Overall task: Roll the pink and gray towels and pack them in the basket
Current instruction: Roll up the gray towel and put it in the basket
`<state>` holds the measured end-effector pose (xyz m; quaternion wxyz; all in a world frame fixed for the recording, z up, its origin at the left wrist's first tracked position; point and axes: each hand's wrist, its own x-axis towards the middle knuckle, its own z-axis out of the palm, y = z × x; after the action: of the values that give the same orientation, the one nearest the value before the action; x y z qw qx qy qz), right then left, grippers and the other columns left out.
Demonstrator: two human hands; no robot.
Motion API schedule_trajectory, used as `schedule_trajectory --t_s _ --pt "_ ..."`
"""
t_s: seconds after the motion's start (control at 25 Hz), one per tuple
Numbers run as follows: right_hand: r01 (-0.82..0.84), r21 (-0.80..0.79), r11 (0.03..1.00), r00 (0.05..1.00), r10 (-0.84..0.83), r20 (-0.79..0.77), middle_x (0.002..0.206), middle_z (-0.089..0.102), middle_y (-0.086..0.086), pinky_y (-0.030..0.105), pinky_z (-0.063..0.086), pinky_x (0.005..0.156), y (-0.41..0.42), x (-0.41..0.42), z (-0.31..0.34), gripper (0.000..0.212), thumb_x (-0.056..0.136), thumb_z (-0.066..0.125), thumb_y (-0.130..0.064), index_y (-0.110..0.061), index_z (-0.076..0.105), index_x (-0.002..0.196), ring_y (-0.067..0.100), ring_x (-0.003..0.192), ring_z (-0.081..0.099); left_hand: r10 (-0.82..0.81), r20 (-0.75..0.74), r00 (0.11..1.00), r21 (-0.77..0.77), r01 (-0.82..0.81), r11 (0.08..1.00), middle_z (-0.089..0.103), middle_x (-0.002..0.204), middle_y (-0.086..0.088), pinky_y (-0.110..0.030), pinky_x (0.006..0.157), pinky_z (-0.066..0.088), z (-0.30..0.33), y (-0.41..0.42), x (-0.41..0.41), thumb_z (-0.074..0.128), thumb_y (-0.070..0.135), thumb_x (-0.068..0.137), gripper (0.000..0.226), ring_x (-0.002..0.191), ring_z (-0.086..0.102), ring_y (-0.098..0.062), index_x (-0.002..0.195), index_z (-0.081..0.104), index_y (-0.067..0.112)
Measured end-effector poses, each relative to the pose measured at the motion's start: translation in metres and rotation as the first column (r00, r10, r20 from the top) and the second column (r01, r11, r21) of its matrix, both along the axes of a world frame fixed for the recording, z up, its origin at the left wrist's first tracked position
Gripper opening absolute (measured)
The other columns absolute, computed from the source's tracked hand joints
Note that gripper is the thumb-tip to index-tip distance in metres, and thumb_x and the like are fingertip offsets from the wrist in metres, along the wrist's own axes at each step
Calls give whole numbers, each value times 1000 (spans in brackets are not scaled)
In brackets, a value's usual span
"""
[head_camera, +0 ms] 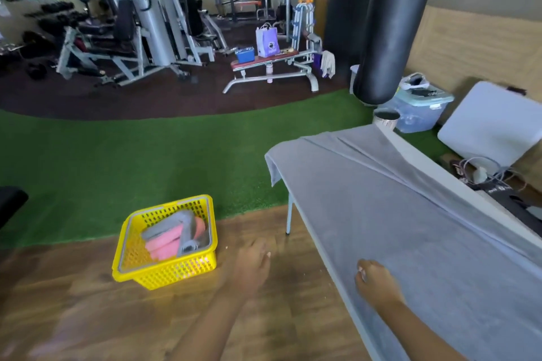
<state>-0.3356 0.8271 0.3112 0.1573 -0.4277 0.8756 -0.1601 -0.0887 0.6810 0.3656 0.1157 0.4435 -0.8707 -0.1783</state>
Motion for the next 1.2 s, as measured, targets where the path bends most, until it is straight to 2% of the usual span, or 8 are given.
schedule_trajectory --t_s 0.12,0.24,0.48,0.72,0.84,0.96,1.12,1.2 --pt "156 -18 988 988 -156 22 84 58 16 33 38 62 -54 -46 8 25 81 54 -9 -16 39 63 35 77 59 -70 -30 997 48 71 996 62 110 8 -36 81 48 12 -79 -60 35 43 87 33 103 60 -20 108 55 26" --pt "274 -46 961 962 -273 18 88 60 20 37 45 67 -83 -91 15 4 79 56 -6 -2 58 79 39 83 61 -132 -112 985 58 139 989 63 102 9 -35 77 49 20 -127 -119 46 31 92 17 95 61 -18 103 58 26" --pt "490 37 871 872 -489 -25 94 58 15 33 39 66 -110 -180 2 13 87 47 -5 0 58 93 36 85 58 -292 -187 938 127 318 940 64 84 3 -38 68 51 -3 -216 -244 43 34 79 14 78 62 -24 91 48 28" --pt "717 86 692 697 -713 -76 97 61 16 30 38 65 -143 -290 -2 14 89 42 0 -8 50 83 32 87 59 -481 -109 870 122 492 862 65 94 -4 -39 71 51 -23 -320 -420 48 22 88 16 87 62 -30 92 60 13" --pt "779 154 607 624 -776 -97 102 57 18 28 34 64 -155 -331 -2 17 87 41 7 -3 54 92 34 90 58 -593 -85 800 105 599 794 63 92 -7 -40 70 49 -31 -353 -513 50 14 91 10 84 61 -31 93 59 10" --pt "832 203 516 538 -840 -68 105 54 18 33 41 67 -157 -369 -7 23 83 42 9 -1 55 99 35 90 56 -679 -21 734 112 677 728 61 96 -7 -38 71 47 -41 -370 -595 47 12 93 11 86 59 -31 96 58 11" --pt "775 305 553 608 -784 -124 121 46 7 32 45 83 -151 -408 -8 29 88 47 -1 -8 52 115 28 105 51 -760 38 649 131 750 648 58 122 -15 -45 88 46 -69 -386 -688 45 7 95 25 108 57 -36 116 58 6" --pt "757 257 601 628 -777 -31 124 44 4 28 41 85 -152 -423 -11 28 91 51 -10 -10 52 119 24 102 50 -807 60 587 144 795 589 52 133 -13 -42 93 44 -77 -385 -716 46 6 96 31 117 53 -33 127 53 5"
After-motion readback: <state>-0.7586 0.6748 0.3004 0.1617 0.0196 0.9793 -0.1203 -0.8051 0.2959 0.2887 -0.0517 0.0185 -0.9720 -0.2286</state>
